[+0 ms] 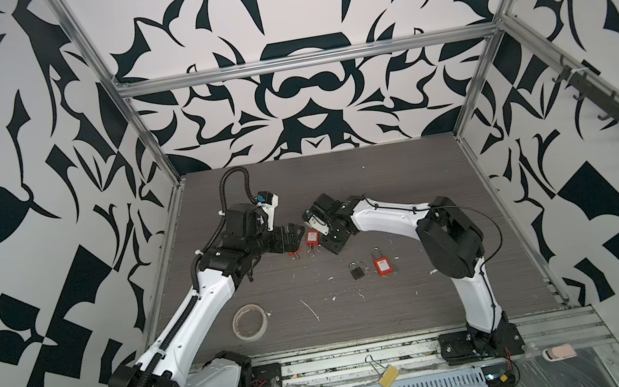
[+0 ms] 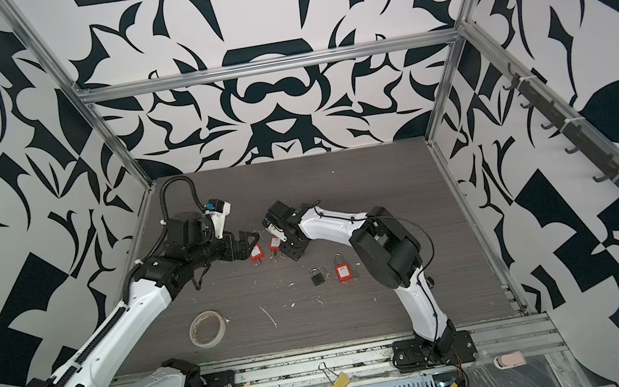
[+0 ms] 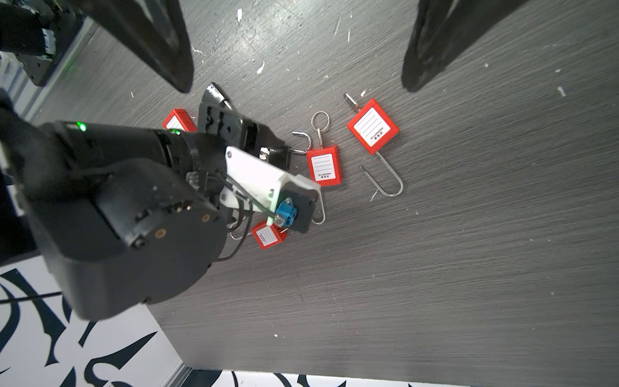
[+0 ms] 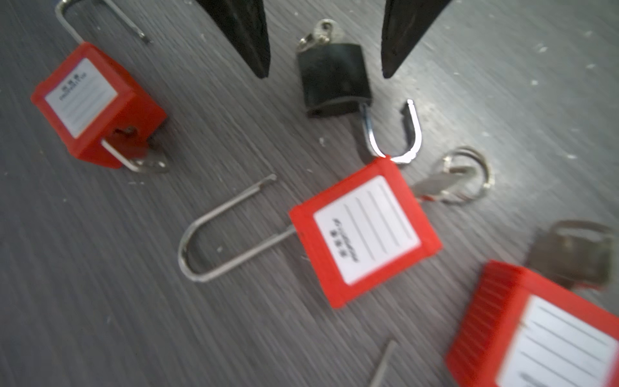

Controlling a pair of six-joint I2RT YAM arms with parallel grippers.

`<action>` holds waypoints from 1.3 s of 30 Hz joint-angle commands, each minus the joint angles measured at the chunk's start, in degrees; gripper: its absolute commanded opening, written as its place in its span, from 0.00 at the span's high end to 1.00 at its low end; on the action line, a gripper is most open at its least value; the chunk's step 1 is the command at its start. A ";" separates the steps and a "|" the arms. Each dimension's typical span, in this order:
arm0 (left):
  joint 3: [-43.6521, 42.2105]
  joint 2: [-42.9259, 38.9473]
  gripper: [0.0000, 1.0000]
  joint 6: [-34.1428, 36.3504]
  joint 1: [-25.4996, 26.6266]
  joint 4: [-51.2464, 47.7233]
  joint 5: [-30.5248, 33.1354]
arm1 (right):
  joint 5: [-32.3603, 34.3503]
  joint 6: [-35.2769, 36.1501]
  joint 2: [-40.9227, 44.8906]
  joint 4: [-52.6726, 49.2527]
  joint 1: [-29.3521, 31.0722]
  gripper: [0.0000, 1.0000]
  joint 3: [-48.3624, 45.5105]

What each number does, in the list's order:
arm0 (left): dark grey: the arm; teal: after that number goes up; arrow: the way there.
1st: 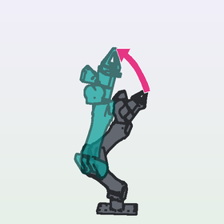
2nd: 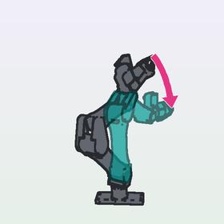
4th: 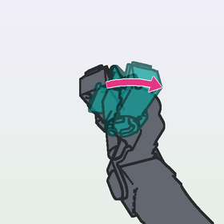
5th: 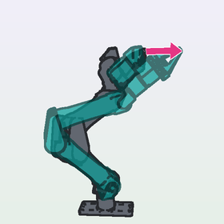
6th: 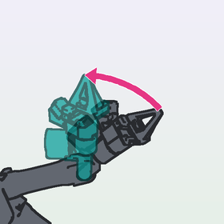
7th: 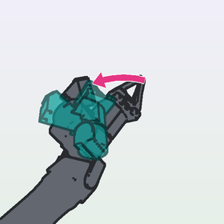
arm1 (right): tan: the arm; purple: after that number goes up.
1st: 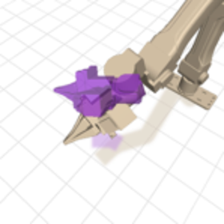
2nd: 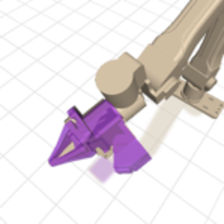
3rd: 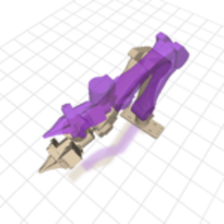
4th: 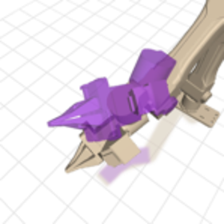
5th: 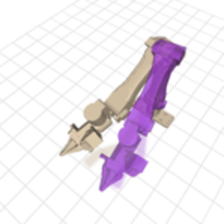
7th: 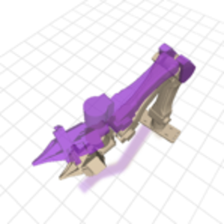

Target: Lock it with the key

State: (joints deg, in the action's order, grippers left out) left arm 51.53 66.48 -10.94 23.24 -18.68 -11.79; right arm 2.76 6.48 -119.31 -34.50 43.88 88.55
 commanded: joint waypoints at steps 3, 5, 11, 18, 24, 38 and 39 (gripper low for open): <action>2.82 1.68 0.01 1.13 -0.32 -0.56 -0.36 | -5.06 2.43 1.02 -2.37 -0.81 0.47 2.11; 3.05 2.05 0.01 1.32 -0.39 -0.76 -0.25 | -6.75 3.26 0.87 -2.41 -0.81 0.48 2.24; 3.05 2.69 0.01 1.08 -0.35 -0.72 -0.31 | -6.92 3.62 -0.56 -2.80 -0.81 0.47 2.71; 3.28 3.24 0.01 1.33 -0.47 -1.09 -0.13 | -5.67 4.17 -2.73 -4.03 -0.80 0.51 4.08; 3.31 3.70 0.01 1.27 -0.55 -0.83 -0.25 | -3.27 4.94 -3.31 -3.85 -0.80 0.52 4.08; 3.49 2.87 0.01 1.55 -0.59 -1.55 0.01 | -5.57 7.23 -2.44 -4.10 -0.72 0.68 2.82; 3.28 2.94 0.01 1.77 -0.61 -1.57 0.04 | -5.66 7.58 -1.83 -3.79 -0.68 0.71 2.32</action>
State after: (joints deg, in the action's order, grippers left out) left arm 53.52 69.93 -9.54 22.87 -19.14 -11.75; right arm -2.20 12.80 -122.69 -36.84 42.89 91.44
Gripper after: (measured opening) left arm 0.992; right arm 0.339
